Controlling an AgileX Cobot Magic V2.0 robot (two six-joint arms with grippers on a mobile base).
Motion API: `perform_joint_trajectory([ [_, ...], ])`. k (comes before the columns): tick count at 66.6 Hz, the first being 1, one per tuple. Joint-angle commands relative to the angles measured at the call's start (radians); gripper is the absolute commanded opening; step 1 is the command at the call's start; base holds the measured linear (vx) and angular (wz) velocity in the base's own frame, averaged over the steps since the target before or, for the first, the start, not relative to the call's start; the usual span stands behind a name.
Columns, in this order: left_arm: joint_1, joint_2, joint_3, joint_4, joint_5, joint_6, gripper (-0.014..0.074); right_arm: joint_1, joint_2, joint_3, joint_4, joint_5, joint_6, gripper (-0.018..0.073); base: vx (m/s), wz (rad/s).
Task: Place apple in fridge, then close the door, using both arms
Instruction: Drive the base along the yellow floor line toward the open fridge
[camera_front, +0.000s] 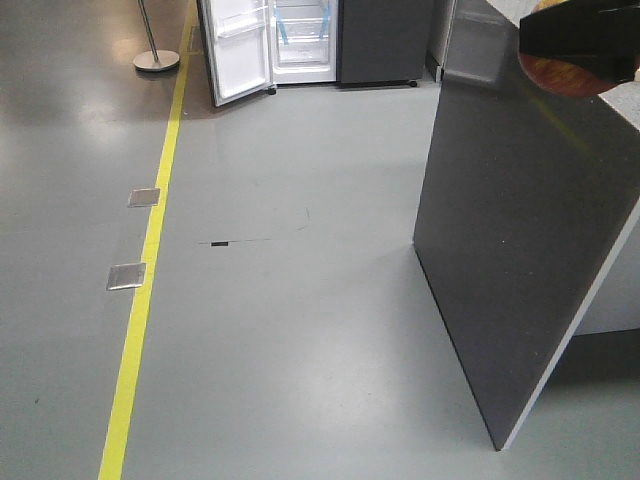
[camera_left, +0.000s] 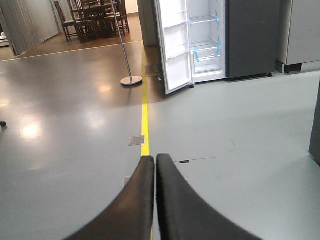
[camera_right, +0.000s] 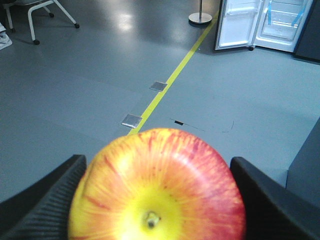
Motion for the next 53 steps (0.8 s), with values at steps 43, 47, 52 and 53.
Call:
perform_joint_trajectory([
  [43,-0.003,-0.017,0.015,-0.003,-0.064,-0.006,-0.0008,-0.006,-0.022,-0.033,0.038,-0.067,-0.011,0.0186,0.1,0.03],
  [47,-0.003,-0.017,0.015,-0.003,-0.064,-0.006,-0.0008,-0.006,-0.022,-0.033,0.038,-0.067,-0.011,0.0186,0.1,0.02],
  [52,-0.003,-0.017,0.015,-0.003,-0.064,-0.006,-0.0008,-0.006,-0.022,-0.033,0.038,-0.067,-0.011,0.0186,0.1,0.02],
  [53,-0.003,-0.017,0.015,-0.003,-0.064,-0.006,-0.0008,-0.006,-0.022,-0.033,0.038,-0.067,-0.011,0.0186,0.1,0.03],
])
